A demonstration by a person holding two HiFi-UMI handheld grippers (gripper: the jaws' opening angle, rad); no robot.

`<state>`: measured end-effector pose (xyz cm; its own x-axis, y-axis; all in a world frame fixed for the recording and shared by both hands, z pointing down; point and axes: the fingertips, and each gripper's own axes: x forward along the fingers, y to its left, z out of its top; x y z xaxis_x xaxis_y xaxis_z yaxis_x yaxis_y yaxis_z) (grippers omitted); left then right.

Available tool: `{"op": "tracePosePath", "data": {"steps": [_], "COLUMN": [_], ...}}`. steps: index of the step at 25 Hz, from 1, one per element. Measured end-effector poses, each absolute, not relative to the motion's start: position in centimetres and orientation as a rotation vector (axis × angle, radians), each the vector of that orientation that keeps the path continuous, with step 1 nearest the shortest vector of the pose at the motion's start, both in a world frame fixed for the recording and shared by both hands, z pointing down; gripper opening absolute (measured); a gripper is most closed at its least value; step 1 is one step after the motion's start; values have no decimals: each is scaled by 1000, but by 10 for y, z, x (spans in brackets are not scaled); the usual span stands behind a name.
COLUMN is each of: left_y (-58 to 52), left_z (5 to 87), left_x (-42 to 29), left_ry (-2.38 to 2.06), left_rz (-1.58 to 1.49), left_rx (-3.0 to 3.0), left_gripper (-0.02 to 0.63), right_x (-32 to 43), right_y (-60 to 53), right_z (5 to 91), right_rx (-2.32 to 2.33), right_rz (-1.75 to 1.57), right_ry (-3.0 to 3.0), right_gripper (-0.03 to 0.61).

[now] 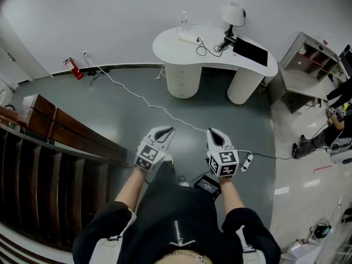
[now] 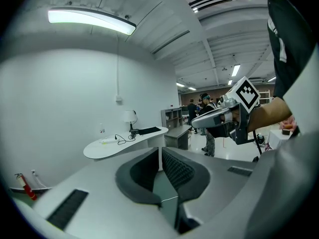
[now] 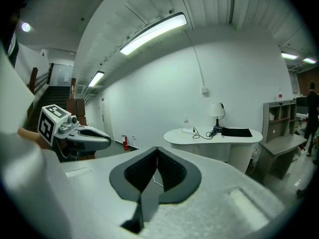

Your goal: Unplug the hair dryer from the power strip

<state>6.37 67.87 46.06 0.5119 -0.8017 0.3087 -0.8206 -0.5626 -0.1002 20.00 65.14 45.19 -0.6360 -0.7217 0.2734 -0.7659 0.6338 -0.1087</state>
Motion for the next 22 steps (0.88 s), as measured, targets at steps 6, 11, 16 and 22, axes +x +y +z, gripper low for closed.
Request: {"op": "tracePosePath", "data": {"steps": [6, 11, 16, 22], "left_y": [657, 626, 585, 525], "left_z": [465, 469, 471, 470], "left_x": [63, 62, 55, 34], "left_ry": [-1416, -1357, -1321, -1275], "left_rz": [501, 447, 427, 410], "left_rx": [2690, 2704, 2725, 2722], "left_gripper": [25, 21, 12, 12], "right_x": [198, 192, 181, 158], "right_y": [629, 605, 564, 505], "right_z": [464, 468, 470, 467], "right_rx": [1238, 1232, 1240, 1250], "right_rz": [350, 361, 368, 385], "right_ry": [-2634, -2640, -2624, -2601], "right_gripper": [5, 5, 5, 5]}}
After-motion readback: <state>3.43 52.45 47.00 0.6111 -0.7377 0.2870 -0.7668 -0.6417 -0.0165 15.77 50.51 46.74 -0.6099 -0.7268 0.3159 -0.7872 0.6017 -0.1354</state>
